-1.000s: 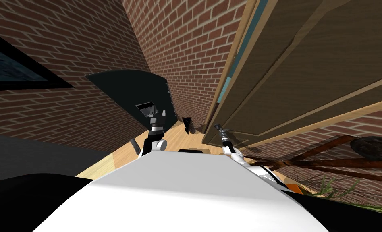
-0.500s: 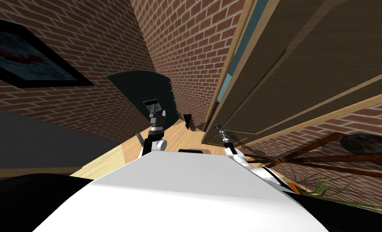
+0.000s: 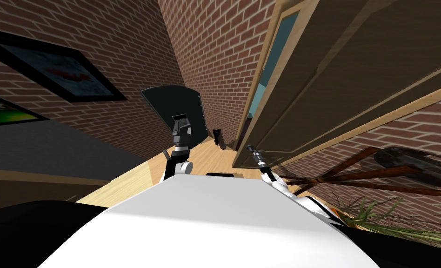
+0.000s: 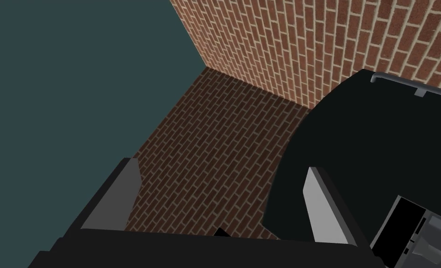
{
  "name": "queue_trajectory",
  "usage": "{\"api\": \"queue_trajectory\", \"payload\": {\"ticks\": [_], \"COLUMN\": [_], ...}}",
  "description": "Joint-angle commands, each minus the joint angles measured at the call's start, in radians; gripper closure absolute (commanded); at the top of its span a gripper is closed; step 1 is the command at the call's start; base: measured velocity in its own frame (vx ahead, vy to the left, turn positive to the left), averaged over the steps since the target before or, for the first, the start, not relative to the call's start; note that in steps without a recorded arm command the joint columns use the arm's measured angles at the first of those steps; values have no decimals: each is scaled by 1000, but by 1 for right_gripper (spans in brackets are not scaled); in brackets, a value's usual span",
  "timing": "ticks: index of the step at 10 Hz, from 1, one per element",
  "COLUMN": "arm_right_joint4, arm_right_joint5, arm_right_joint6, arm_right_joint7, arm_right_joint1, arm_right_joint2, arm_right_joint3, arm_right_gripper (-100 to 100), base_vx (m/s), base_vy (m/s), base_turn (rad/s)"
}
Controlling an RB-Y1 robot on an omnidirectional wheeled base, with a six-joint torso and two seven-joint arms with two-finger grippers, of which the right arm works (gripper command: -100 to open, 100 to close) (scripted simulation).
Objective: Pull the door open
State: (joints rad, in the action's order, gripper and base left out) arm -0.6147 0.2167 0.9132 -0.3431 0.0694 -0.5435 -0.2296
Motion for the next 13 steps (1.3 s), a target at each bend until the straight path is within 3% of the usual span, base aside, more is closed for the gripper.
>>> {"api": "queue_trajectory", "payload": {"ticks": [1, 2, 8, 9, 10, 13], "arm_right_joint4": [1, 1, 6, 15, 23, 30], "arm_right_joint5": [2, 2, 9, 6, 8, 12], "arm_right_joint6": [35, 35, 140, 132, 165, 212], "arm_right_joint7": [-16, -16, -63, -59, -69, -82], "arm_right_joint1": [-20, -20, -79, -65, -83, -108], "arm_right_joint2": [-20, -20, -79, -67, -79, -100], "arm_right_joint3": [-16, -16, -63, -63, -75, -91], "arm_right_gripper": [100, 100, 100, 100, 100, 100], "base_vx": [-146, -165, -156, -73, -140, -202], "base_vy": [-56, -75, -70, -12, -57, -108], "base_turn": [172, 113, 113, 9, 164, 167]}}
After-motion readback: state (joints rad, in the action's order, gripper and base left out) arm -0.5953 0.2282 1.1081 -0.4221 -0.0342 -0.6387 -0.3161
